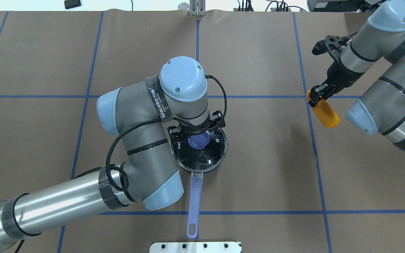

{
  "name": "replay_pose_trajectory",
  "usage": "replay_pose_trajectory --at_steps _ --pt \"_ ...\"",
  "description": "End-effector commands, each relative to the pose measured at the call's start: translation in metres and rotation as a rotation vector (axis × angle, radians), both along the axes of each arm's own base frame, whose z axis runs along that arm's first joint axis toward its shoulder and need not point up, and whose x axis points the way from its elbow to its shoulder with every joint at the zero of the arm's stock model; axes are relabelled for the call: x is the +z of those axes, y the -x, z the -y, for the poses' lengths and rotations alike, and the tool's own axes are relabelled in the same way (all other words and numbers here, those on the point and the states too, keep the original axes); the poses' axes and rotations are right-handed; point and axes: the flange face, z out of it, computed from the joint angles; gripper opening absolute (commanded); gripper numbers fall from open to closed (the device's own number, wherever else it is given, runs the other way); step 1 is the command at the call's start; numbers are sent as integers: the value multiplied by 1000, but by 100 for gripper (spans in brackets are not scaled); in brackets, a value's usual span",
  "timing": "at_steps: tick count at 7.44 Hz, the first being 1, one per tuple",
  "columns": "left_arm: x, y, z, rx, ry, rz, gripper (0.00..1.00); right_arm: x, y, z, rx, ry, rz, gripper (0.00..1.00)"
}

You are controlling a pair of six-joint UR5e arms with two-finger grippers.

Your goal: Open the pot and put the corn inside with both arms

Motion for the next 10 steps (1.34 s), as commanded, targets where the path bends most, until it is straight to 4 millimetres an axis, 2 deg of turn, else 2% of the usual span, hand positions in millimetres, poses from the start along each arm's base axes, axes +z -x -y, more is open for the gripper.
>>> replay_pose_trajectory --at_steps 1,2,3,5,6,7,8,9,10 --pt "1 -6 -8 13 1 1 98 0 0 0 0 0 0 22" --pt "1 -6 -9 15 2 3 92 0 0 0 0 0 0 22" --pt "1 -6 -9 16 3 2 77 0 0 0 0 0 0 22" --pt "0 -6 -10 20 3 -2 38 0 0 0 0 1 2 22" --pt "-1 -5 -10 20 2 -3 22 -2 0 1 0 -1 3 22" --pt "-6 1 -12 21 -5 -17 17 -4 1 1 0 -3 4 22" --pt "-17 18 -21 35 -6 -5 15 -8 3 3 -2 -4 9 22" --pt "-22 47 -35 61 -35 3 15 -32 9 12 0 12 -3 22" --pt "5 87 -54 92 -80 -3 15 -60 15 19 9 25 -6 22"
